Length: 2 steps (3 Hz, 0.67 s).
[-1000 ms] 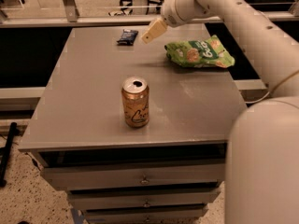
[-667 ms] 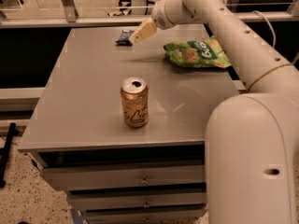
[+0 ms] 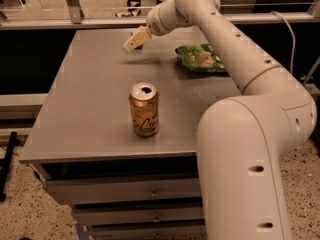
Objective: Move rxbar blueberry near orange can
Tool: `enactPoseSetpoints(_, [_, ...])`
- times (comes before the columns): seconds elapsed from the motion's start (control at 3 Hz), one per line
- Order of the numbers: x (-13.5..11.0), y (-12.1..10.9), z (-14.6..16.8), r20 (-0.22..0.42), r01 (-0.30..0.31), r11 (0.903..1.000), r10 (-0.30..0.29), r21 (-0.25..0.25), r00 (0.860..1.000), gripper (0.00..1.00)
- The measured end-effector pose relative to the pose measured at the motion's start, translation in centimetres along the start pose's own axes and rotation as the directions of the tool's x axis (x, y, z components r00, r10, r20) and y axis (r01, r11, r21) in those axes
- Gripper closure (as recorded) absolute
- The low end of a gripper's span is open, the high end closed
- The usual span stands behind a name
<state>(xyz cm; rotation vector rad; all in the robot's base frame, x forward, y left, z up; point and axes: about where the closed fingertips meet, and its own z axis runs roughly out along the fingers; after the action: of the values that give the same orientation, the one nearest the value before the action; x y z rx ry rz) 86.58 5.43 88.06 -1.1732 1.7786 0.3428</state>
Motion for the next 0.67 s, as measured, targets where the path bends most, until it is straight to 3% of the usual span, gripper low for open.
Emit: enactPoseSetpoints(0.67, [2.3,1.1,3.6,-0.046,-0.063,0.9975,0.061,-0.033,0.997,0.0])
